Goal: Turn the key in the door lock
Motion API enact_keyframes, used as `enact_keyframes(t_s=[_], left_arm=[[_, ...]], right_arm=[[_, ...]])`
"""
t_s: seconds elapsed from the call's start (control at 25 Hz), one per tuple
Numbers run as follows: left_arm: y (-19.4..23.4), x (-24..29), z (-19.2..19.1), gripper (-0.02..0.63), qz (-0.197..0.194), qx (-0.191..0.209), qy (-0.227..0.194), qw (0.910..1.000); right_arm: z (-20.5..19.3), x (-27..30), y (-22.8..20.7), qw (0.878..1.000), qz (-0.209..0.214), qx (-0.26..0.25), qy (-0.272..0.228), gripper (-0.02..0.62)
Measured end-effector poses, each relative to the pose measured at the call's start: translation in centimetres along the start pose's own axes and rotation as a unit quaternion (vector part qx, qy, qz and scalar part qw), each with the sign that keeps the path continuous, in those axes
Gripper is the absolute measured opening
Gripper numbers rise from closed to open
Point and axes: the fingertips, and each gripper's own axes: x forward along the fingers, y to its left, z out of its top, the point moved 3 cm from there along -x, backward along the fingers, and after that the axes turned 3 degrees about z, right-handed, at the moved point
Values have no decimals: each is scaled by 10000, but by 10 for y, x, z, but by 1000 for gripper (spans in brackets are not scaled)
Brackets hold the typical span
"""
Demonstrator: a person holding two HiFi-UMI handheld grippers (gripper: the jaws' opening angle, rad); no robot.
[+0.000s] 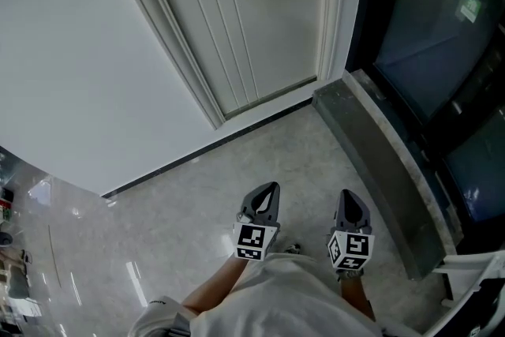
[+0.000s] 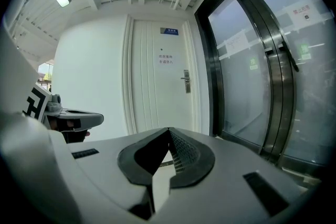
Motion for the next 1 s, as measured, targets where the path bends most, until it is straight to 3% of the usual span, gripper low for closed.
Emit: enact_keyframes(t_s=[0.24, 0.6, 1.0], left_arm=[[-1, 35, 6, 8, -100, 140, -10, 9999], [19, 100, 12, 8, -111, -31, -96, 9999], [54, 184, 28, 8, -81, -178, -108, 9998]], right_arm=[[3, 17, -20, 10000, -75, 42, 24, 2], [6, 53, -52, 9992, -394, 9, 115, 2], [38, 134, -79, 9985, -523, -92, 124, 2]])
